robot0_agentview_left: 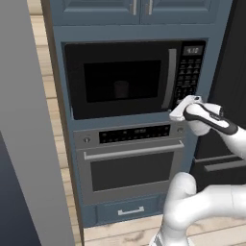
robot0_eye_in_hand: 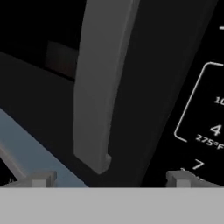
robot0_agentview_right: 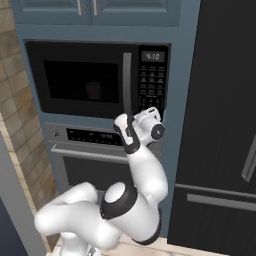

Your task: Place the microwavable item in the microwave. Then, close the microwave door and press the start button.

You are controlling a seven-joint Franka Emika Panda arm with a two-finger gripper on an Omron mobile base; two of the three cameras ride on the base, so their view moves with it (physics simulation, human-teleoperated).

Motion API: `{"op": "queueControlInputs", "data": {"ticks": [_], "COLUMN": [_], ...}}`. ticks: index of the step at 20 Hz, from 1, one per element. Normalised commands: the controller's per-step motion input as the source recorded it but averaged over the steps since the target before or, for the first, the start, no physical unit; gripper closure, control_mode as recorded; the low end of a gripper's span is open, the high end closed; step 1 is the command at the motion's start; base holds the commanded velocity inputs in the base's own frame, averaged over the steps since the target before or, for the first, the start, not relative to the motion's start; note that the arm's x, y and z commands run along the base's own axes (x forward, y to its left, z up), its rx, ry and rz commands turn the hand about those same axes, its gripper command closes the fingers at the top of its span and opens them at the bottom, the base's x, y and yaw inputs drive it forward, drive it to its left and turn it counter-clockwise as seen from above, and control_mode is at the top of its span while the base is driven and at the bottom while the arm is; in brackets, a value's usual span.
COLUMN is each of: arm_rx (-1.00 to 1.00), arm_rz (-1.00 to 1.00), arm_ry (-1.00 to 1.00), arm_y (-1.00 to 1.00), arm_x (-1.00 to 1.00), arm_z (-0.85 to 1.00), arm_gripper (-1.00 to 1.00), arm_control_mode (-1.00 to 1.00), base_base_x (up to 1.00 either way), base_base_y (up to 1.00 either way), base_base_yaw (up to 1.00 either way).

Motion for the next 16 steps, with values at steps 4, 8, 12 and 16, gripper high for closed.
{"op": "queueControlInputs", "data": {"ticks": [4, 8, 12, 16], "arm_rx": [0.04, 0.04, 0.03, 0.03], "arm_rz": [0.07, 0.05, 0.02, 0.01], "arm_ry": [0.12, 0.1, 0.1, 0.1], "arm_y": [0.0, -0.09, -0.08, -0.02], "arm_x": [0.44, 0.45, 0.4, 0.45], "arm_z": [-0.18, -0.17, -0.3, -0.32], "arm_gripper": [-1.0, -1.0, -1.0, -1.0], "arm_control_mode": [-1.0, -1.0, -1.0, -1.0], "base_base_x": [0.0, 0.0, 0.0, 0.0], "base_base_y": [0.0, 0.0, 0.0, 0.0], "base_base_yaw": [0.0, 0.0, 0.0, 0.0]}}
